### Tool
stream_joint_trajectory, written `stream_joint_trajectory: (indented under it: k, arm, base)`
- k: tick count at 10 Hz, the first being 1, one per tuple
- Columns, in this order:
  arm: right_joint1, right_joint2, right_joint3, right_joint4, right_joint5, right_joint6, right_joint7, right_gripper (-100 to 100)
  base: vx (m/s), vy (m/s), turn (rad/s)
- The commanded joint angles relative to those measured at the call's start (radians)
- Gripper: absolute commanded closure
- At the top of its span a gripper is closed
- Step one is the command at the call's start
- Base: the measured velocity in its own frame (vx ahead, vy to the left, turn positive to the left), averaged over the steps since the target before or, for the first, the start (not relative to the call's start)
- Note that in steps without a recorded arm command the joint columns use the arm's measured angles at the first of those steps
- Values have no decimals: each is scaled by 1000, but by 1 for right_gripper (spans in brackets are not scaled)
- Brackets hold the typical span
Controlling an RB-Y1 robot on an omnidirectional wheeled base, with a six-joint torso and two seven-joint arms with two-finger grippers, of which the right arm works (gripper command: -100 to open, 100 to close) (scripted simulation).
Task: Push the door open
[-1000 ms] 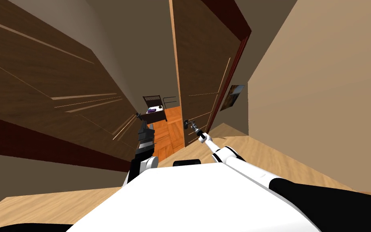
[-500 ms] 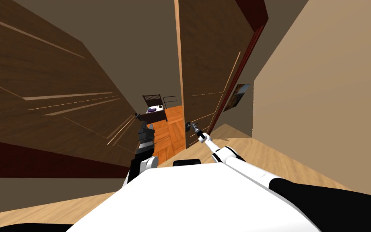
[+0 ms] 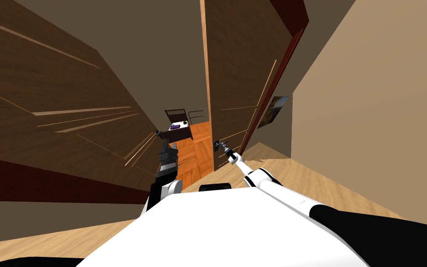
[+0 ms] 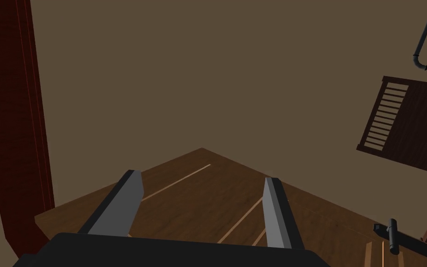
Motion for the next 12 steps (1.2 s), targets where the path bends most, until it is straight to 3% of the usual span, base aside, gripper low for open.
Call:
stream_joint_trajectory:
  k: [1, 4, 11, 12]
  arm:
    - [1, -2, -13, 1, -7, 3, 10, 100]
    - [1, -2, -16, 2, -9, 4, 13, 100]
    - [6, -10, -74, 8, -38, 17, 58, 100]
    - [8, -13, -96, 10, -50, 22, 75, 100]
  base:
    - [91, 35, -17]
    - [80, 70, -20]
    - [125, 104, -34]
    - [177, 119, -57]
